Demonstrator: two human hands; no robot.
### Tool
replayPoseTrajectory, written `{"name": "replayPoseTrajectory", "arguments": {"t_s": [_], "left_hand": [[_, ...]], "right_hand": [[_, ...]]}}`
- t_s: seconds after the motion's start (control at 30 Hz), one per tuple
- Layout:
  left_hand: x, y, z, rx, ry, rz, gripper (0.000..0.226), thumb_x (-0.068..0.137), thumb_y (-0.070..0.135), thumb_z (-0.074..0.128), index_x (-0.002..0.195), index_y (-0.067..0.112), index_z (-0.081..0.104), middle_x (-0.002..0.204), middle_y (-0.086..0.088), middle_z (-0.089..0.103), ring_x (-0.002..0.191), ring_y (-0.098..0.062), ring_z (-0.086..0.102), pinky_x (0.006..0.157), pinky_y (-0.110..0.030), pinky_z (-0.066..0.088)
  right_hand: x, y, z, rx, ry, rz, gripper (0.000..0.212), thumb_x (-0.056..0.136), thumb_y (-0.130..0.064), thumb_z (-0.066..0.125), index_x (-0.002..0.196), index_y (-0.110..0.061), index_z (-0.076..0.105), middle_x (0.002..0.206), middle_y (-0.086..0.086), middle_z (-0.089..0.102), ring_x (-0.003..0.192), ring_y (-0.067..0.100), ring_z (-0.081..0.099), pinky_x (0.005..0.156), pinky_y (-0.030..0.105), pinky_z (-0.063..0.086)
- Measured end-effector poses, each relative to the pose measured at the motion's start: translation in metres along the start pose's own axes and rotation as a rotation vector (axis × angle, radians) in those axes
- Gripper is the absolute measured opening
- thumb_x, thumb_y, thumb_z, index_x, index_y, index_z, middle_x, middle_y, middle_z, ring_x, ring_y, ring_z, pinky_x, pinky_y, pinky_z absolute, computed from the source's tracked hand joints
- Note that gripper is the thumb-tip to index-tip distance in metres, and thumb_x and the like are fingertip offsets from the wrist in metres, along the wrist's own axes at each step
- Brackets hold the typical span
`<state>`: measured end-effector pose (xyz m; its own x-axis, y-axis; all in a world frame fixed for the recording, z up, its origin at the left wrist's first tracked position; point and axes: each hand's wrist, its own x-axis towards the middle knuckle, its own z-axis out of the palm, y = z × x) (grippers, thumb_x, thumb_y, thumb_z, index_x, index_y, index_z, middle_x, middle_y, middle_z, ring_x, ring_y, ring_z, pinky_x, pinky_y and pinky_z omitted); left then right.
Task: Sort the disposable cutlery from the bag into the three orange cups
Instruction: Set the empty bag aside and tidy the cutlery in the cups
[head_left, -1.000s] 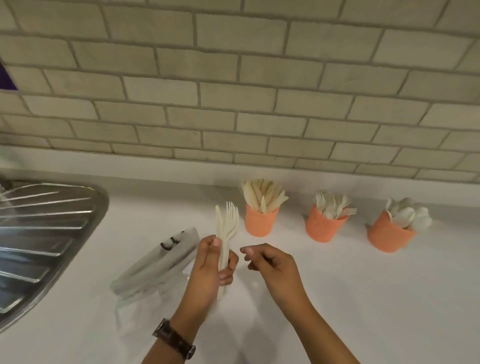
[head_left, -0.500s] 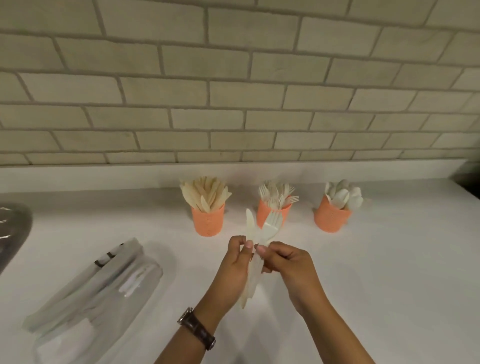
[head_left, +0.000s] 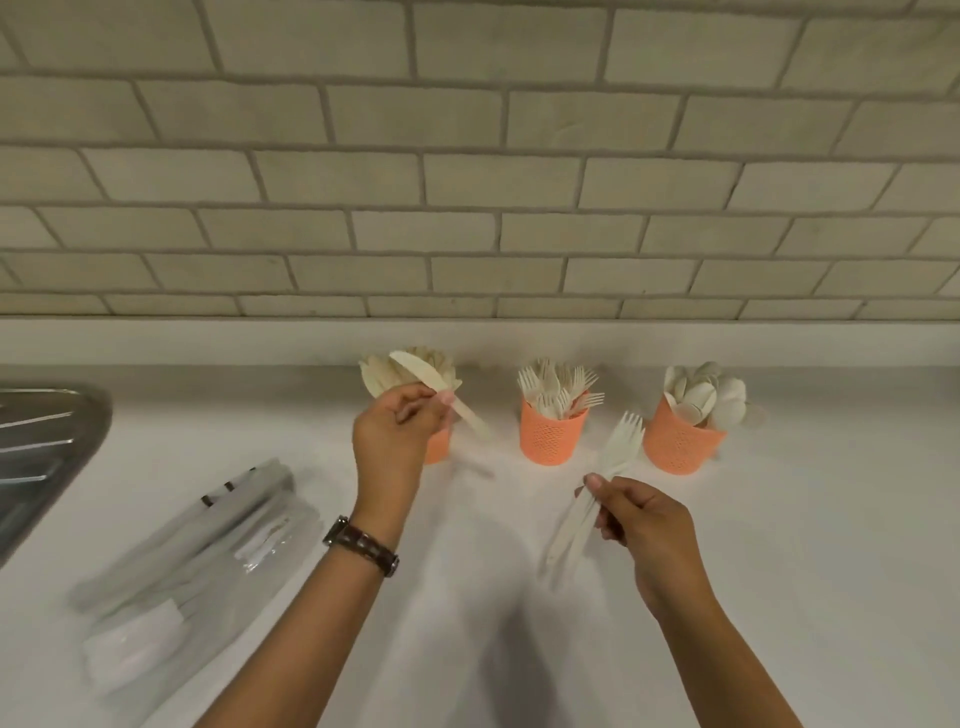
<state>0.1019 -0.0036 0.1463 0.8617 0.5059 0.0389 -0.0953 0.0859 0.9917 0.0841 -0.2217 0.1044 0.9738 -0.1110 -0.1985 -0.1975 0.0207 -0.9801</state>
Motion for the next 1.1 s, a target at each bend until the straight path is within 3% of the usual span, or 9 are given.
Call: {"name": "replayPoseTrajectory", "arguments": {"t_s": [0.1, 0.2, 0.3, 0.43, 0.57, 0.77, 0.9, 1.0, 1.1], "left_hand": [[0.032, 0.018, -0.006, 0.035, 0.077, 0.151, 0.013, 0.08, 0.01, 0.071, 0.075, 0.021, 0.065, 0.07, -0.006, 0.063, 0.067, -0.012, 0.061, 0.074, -0.025, 0.053], [0.057, 0.021, -0.005, 0.233, 0.159, 0.274, 0.017, 0.078, 0.02, 0.073, 0.069, 0.029, 0.062, 0.058, 0.016, 0.06, 0.062, -0.004, 0.06, 0.067, -0.021, 0.05], [0.072, -0.001, -0.003, 0.49, 0.197, 0.276, 0.013, 0.079, 0.027, 0.071, 0.07, 0.03, 0.061, 0.074, 0.012, 0.066, 0.083, -0.015, 0.065, 0.083, -0.035, 0.049], [0.081, -0.048, -0.004, 1.062, 0.255, 0.271, 0.007, 0.074, 0.027, 0.071, 0.073, 0.021, 0.073, 0.117, 0.001, 0.061, 0.111, -0.027, 0.044, 0.09, -0.039, 0.023], [0.08, -0.062, -0.006, 1.22, 0.235, 0.305, 0.017, 0.07, 0.03, 0.071, 0.078, 0.016, 0.074, 0.136, -0.002, 0.047, 0.124, -0.029, 0.035, 0.1, -0.045, 0.018], [0.071, -0.051, -0.006, 1.12, 0.276, 0.366, 0.069, 0.065, 0.042, 0.076, 0.127, 0.022, 0.054, 0.142, -0.007, 0.038, 0.134, -0.028, 0.029, 0.109, -0.053, 0.012], [0.047, -0.039, -0.007, 0.884, 0.305, 0.411, 0.055, 0.073, 0.029, 0.074, 0.124, 0.025, 0.054, 0.137, -0.003, 0.044, 0.131, -0.025, 0.033, 0.108, -0.043, 0.015], [0.026, -0.03, -0.009, 0.713, 0.328, 0.481, 0.042, 0.077, 0.023, 0.066, 0.118, 0.027, 0.056, 0.129, -0.001, 0.051, 0.124, -0.024, 0.04, 0.106, -0.039, 0.021], [0.012, -0.025, -0.01, 0.627, 0.344, 0.54, 0.038, 0.078, 0.023, 0.061, 0.115, 0.023, 0.058, 0.122, -0.004, 0.055, 0.118, -0.024, 0.043, 0.105, -0.044, 0.029]], "right_hand": [[0.004, 0.001, 0.005, 0.009, -0.043, 0.02, 0.015, 0.083, -0.019, 0.069, 0.075, -0.009, 0.077, 0.07, 0.001, 0.073, 0.065, 0.017, 0.055, 0.066, 0.029, 0.047], [0.008, 0.001, 0.01, 0.026, -0.071, 0.052, 0.014, 0.083, -0.019, 0.069, 0.077, -0.008, 0.076, 0.075, 0.001, 0.075, 0.066, 0.015, 0.056, 0.068, 0.029, 0.046], [0.009, 0.001, 0.013, 0.025, -0.099, 0.072, 0.015, 0.082, -0.019, 0.07, 0.076, -0.008, 0.077, 0.063, 0.0, 0.069, 0.06, 0.013, 0.05, 0.064, 0.027, 0.042], [0.011, 0.0, 0.013, 0.041, -0.14, 0.061, 0.015, 0.079, -0.02, 0.072, 0.073, -0.008, 0.078, 0.051, 0.005, 0.042, 0.05, 0.013, 0.033, 0.052, 0.022, 0.031], [0.013, -0.004, 0.012, 0.032, -0.102, -0.014, 0.016, 0.08, -0.016, 0.072, 0.069, -0.005, 0.075, 0.05, 0.007, 0.04, 0.046, 0.012, 0.031, 0.048, 0.02, 0.029], [0.023, -0.006, 0.006, -0.286, 0.089, -0.417, 0.023, 0.088, -0.017, 0.064, 0.071, -0.03, 0.057, 0.063, -0.016, 0.057, 0.066, 0.004, 0.053, 0.066, 0.015, 0.041], [0.032, -0.009, -0.013, -0.573, 0.148, -0.816, 0.006, 0.089, -0.017, 0.062, 0.093, -0.02, 0.066, 0.084, -0.009, 0.061, 0.077, 0.007, 0.056, 0.068, 0.02, 0.043], [0.038, -0.009, -0.032, -0.892, 0.234, -1.248, 0.016, 0.083, -0.015, 0.064, 0.094, -0.008, 0.073, 0.084, 0.007, 0.068, 0.08, 0.014, 0.052, 0.073, 0.028, 0.035], [0.039, -0.008, -0.046, -0.992, 0.339, -1.451, 0.025, 0.079, -0.005, 0.072, 0.102, -0.013, 0.065, 0.085, 0.006, 0.071, 0.084, 0.017, 0.056, 0.084, 0.031, 0.029]]}}
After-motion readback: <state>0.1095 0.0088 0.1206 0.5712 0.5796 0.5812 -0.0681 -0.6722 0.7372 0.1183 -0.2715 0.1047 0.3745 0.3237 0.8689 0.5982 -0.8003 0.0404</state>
